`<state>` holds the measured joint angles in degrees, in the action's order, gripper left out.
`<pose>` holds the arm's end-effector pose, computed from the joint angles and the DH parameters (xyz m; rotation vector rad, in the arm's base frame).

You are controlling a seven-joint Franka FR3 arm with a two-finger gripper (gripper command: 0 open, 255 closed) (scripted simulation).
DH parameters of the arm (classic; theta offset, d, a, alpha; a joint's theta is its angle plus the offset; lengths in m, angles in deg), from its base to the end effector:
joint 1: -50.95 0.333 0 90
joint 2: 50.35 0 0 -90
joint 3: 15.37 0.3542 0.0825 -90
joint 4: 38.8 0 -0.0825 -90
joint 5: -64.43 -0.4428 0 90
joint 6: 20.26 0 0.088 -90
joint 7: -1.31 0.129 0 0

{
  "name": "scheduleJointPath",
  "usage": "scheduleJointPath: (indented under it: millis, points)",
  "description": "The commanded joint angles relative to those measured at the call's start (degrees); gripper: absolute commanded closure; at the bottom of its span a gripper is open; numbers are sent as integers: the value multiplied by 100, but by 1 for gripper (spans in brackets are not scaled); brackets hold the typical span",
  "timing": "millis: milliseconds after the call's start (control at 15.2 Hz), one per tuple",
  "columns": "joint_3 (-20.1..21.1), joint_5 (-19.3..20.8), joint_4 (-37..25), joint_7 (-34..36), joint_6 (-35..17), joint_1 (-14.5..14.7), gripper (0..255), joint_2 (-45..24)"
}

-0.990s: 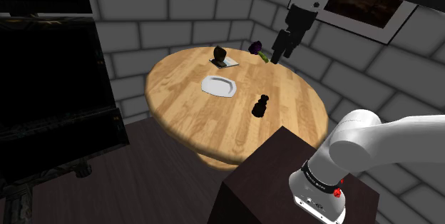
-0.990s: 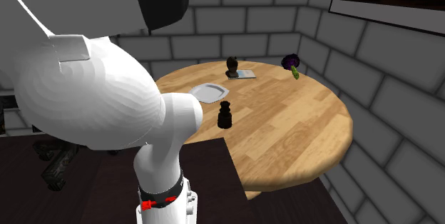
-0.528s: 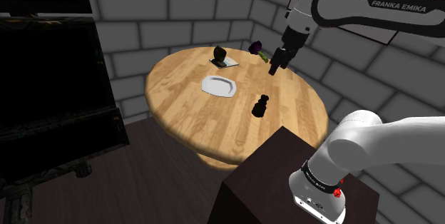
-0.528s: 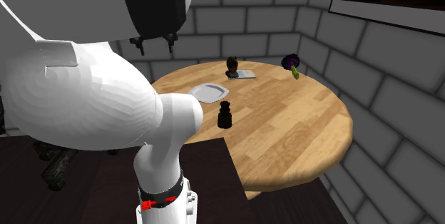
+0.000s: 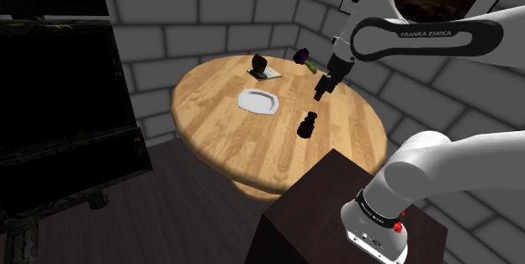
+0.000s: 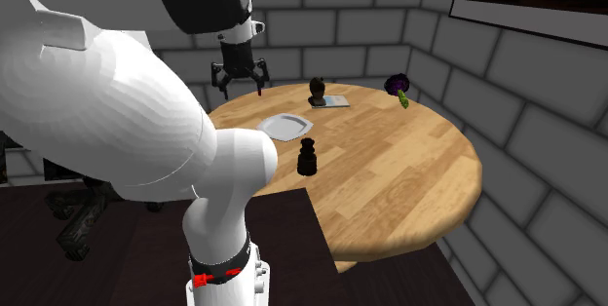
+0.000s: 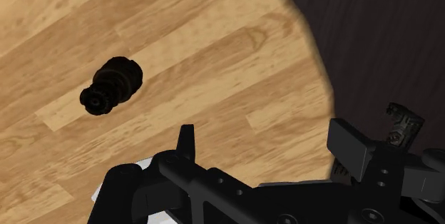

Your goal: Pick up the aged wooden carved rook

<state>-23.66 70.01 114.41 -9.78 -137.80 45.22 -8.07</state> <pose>0.3571 -0.0940 0.4486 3.1224 0.0328 0.1739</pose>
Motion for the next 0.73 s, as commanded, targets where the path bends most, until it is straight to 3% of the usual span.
scheduleJointPath:
  millis: [0,396,660]
  points:
    - [-191,113,112,-172,-429,-91,0,-249]
    - [-787,329,286,-691,-1778,-274,0,-1266]
    - [-1226,267,211,-1131,-2673,-271,0,-2133]
